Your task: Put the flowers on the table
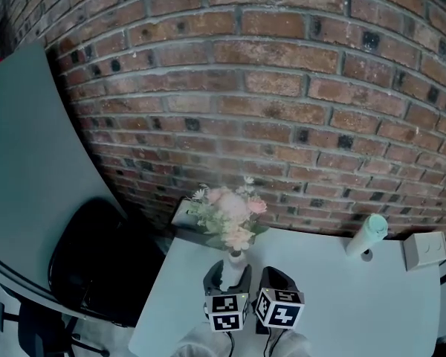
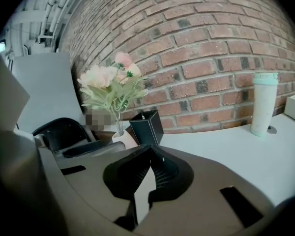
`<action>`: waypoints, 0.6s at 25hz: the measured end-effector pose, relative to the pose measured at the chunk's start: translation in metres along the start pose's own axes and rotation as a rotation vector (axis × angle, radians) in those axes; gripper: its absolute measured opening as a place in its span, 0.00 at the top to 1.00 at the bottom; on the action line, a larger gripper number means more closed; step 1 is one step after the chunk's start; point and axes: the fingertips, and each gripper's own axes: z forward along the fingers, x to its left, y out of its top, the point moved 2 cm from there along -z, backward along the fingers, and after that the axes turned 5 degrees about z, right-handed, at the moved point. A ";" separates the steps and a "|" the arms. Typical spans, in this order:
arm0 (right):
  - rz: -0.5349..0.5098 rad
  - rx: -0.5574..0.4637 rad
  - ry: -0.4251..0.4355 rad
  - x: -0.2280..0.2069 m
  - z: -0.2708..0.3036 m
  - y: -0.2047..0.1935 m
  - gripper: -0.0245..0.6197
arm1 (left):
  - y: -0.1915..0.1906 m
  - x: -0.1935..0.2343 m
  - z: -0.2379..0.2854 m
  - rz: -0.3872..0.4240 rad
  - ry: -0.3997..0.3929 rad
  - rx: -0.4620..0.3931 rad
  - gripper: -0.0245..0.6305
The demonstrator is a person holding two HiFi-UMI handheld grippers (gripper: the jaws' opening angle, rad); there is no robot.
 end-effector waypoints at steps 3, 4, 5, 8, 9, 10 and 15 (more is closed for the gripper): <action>0.005 -0.007 -0.018 0.006 -0.023 -0.003 0.93 | 0.012 -0.009 -0.022 0.015 -0.034 -0.027 0.51; 0.009 -0.010 -0.025 0.009 -0.030 -0.004 0.93 | 0.015 -0.011 -0.030 0.016 -0.044 -0.029 0.51; 0.014 -0.013 -0.033 0.010 -0.037 -0.005 0.93 | 0.017 -0.012 -0.038 0.013 -0.054 -0.027 0.51; 0.043 -0.020 -0.063 0.015 -0.061 -0.007 0.92 | 0.024 -0.011 -0.063 0.006 -0.059 -0.020 0.62; 0.057 -0.021 -0.066 0.019 -0.069 -0.008 0.92 | 0.027 -0.010 -0.073 0.012 -0.052 -0.020 0.75; 0.067 -0.022 -0.064 0.024 -0.076 -0.008 0.92 | 0.030 -0.008 -0.083 0.020 -0.049 -0.019 0.83; 0.047 -0.027 -0.060 0.062 -0.114 -0.017 0.93 | 0.034 -0.009 -0.138 0.054 -0.105 0.011 0.93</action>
